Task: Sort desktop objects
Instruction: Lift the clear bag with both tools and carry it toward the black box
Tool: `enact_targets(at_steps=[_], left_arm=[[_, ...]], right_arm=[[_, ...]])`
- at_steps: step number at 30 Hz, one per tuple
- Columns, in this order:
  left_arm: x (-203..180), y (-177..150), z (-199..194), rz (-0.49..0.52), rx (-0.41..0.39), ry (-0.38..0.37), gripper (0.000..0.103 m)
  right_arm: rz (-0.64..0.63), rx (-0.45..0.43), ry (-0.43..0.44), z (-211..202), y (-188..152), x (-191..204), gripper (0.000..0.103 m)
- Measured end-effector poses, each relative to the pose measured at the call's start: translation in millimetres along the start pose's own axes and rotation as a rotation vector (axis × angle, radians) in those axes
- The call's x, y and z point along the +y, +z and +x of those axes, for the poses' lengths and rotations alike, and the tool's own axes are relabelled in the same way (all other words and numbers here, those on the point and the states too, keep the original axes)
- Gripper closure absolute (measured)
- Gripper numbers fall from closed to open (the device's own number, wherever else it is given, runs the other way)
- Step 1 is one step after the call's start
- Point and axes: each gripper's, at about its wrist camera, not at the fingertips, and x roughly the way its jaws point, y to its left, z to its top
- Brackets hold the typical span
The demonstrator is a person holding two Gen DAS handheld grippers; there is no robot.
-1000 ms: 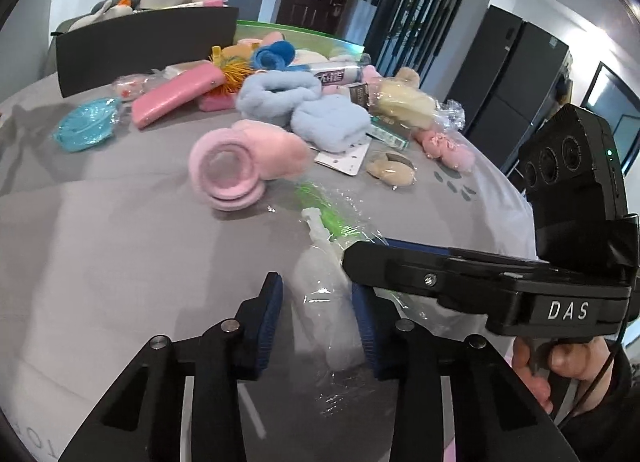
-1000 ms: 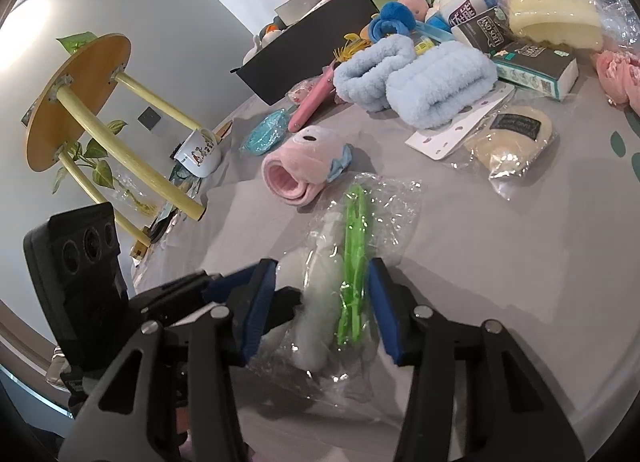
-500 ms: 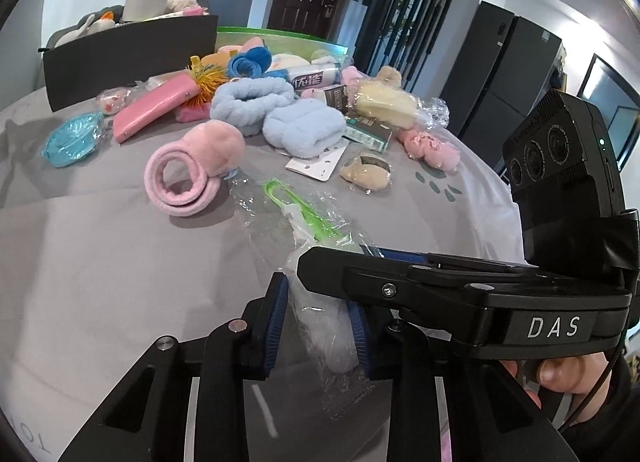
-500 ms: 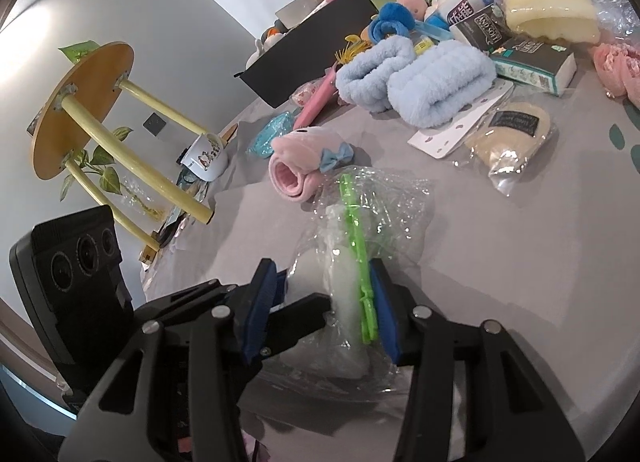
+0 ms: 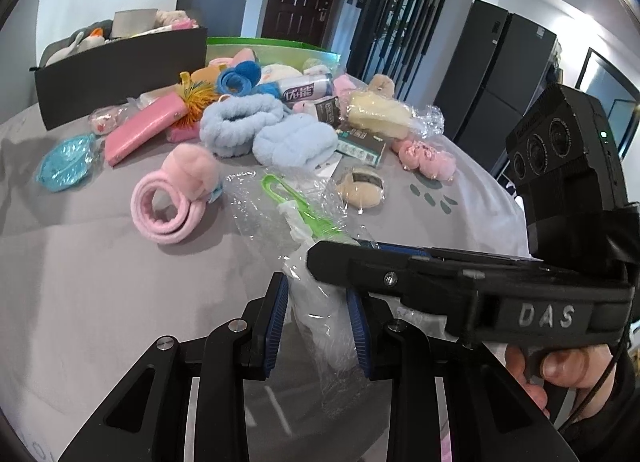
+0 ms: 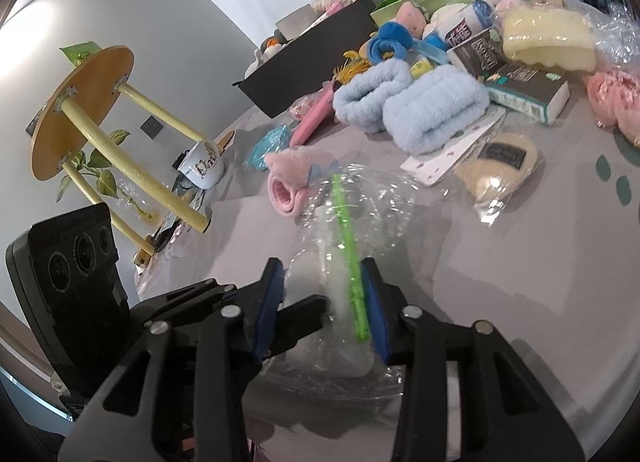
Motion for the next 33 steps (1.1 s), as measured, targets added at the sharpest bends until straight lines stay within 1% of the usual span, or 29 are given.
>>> enact_targets(at_steps=[2,5,22,33], left_arm=[[0,5,0,0.001,-0.005,-0.007,0.072],[0,14,1,0.005,-0.013,-0.011,0.072],[14,85,-7,0.027,-0.077,-0.009,0.073],[25,120,-19,0.033,-0.124,0.004,0.073]], right_arm=[[0.012,-0.006,0.004,-3,5,-4,0.075],[0.016,-0.011,0.007,-5,14,-7,0.077],[-0.016,-0.050,0.024,-7,84,9,0.078],[-0.044,-0.072,0.042,-5,123,25,0.078]])
